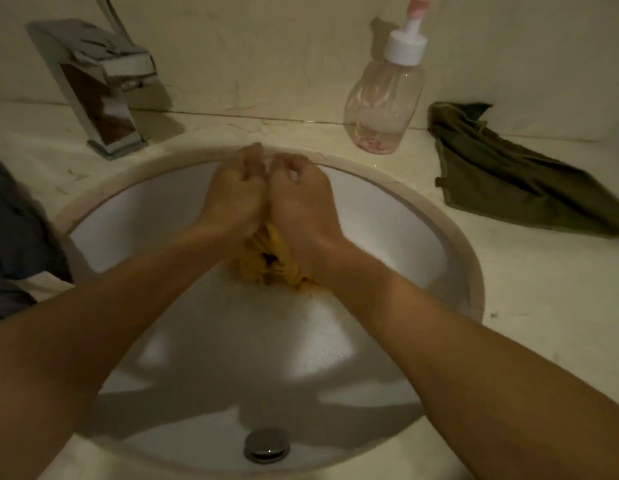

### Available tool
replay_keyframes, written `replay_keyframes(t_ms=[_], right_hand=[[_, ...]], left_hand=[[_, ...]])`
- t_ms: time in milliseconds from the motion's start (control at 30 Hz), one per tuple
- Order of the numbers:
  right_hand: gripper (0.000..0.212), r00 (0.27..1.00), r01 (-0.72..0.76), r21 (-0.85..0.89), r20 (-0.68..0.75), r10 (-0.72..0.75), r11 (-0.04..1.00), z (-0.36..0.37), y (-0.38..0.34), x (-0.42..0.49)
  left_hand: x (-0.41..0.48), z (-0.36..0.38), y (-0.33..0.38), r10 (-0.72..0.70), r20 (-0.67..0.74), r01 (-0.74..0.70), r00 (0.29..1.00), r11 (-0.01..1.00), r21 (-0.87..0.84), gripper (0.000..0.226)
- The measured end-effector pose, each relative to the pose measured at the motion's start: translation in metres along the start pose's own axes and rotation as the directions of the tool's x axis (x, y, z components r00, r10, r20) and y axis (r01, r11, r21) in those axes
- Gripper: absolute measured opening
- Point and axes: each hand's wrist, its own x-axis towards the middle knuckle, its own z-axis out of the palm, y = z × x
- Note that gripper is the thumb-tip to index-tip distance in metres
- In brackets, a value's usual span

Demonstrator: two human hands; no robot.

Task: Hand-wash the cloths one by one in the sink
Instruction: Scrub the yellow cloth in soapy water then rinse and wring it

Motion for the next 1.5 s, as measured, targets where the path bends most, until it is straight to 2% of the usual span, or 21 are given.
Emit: replay_keyframes(t_ms=[67,133,233,300,433,500,633,700,800,867,967,1067,1100,1167,1233,1267,1333,1433,1500], right_hand=[[0.026,0.999,0.038,0.072,-0.020,-0.037,0.997,0.008,-0.003,-0.007],[0.026,0.997,-0.009,0.074,-0.072,0.014,0.997,0.002,0.004,0.004],[0.026,0.976,-0.117,0.154,-0.164,0.142,0.981,-0.019,0.021,0.028],[0.025,0.974,-0.110,0.236,-0.170,0.152,0.966,-0.018,0.016,0.020],[0.035,0.994,0.047,0.102,-0.099,-0.037,0.994,0.004,-0.005,-0.011],[0.038,0.992,0.012,0.116,-0.123,0.003,0.993,0.001,-0.002,-0.002],[0.047,0.972,-0.167,0.064,-0.154,0.175,0.984,-0.013,0.026,0.036],[0.054,0.978,-0.123,0.117,-0.155,0.140,0.986,-0.006,0.019,0.024],[0.038,0.996,-0.019,0.113,-0.082,0.028,0.993,0.009,-0.004,-0.010],[0.032,0.994,0.009,0.120,-0.112,0.004,0.993,0.009,-0.003,-0.007],[0.037,0.979,-0.116,0.066,-0.160,0.125,0.991,-0.007,0.016,0.029],[0.047,0.956,-0.202,0.176,-0.178,0.233,0.963,-0.013,0.014,0.025],[0.045,0.964,-0.183,0.165,-0.166,0.210,0.969,-0.009,0.009,0.015],[0.036,0.989,-0.054,0.110,-0.132,0.069,0.992,0.004,0.000,-0.005],[0.032,0.988,0.033,0.104,-0.152,-0.017,0.994,0.010,-0.001,-0.007],[0.032,0.989,0.027,0.047,-0.149,-0.020,0.999,0.008,0.000,0.000],[0.035,0.983,-0.064,0.001,-0.175,0.064,0.998,-0.004,0.010,0.026],[0.048,0.930,-0.227,0.216,-0.240,0.277,0.950,-0.013,0.020,0.040],[0.046,0.949,-0.201,0.205,-0.201,0.242,0.958,-0.002,0.010,0.019]], left_hand=[[0.000,-0.004,0.002,-0.061,-0.045,0.056,0.997,0.994,-0.096,0.028],[-0.005,0.004,0.007,-0.051,-0.043,0.046,0.998,0.993,-0.107,0.027],[-0.021,0.024,0.011,-0.017,0.093,0.026,0.995,0.995,-0.095,0.028],[-0.021,0.024,0.009,-0.006,0.149,0.013,0.989,0.999,-0.041,0.028],[-0.012,0.002,0.004,-0.053,0.015,0.054,0.998,0.997,-0.060,0.027],[-0.019,0.008,0.008,-0.048,-0.001,0.048,0.999,0.996,-0.074,0.024],[-0.031,0.028,0.009,0.039,0.112,-0.039,0.993,0.999,-0.001,0.031],[-0.020,0.021,0.004,0.005,0.099,-0.006,0.995,1.000,0.001,0.027],[-0.004,-0.001,-0.001,-0.046,-0.022,0.046,0.999,0.999,-0.006,0.024],[-0.010,0.001,0.001,-0.050,-0.058,0.047,0.997,0.997,-0.059,0.026],[-0.028,0.023,0.006,-0.013,0.054,0.015,0.998,0.999,-0.040,0.030],[-0.027,0.027,0.003,0.010,0.126,-0.010,0.992,1.000,-0.004,0.027],[-0.019,0.022,0.001,0.001,0.105,-0.003,0.994,1.000,0.018,0.023],[-0.008,0.008,-0.003,-0.032,0.044,0.030,0.999,0.999,0.039,0.016],[-0.007,0.003,-0.002,-0.063,-0.004,0.062,0.998,0.997,-0.049,0.016],[-0.012,0.005,0.001,-0.062,-0.009,0.061,0.998,0.995,-0.075,0.018],[-0.028,0.017,0.011,-0.031,0.044,0.033,0.999,0.999,-0.044,0.025],[-0.037,0.028,0.013,0.009,0.136,-0.011,0.991,1.000,0.016,0.035],[-0.021,0.018,0.004,-0.011,0.090,0.005,0.996,0.998,0.064,0.029]])
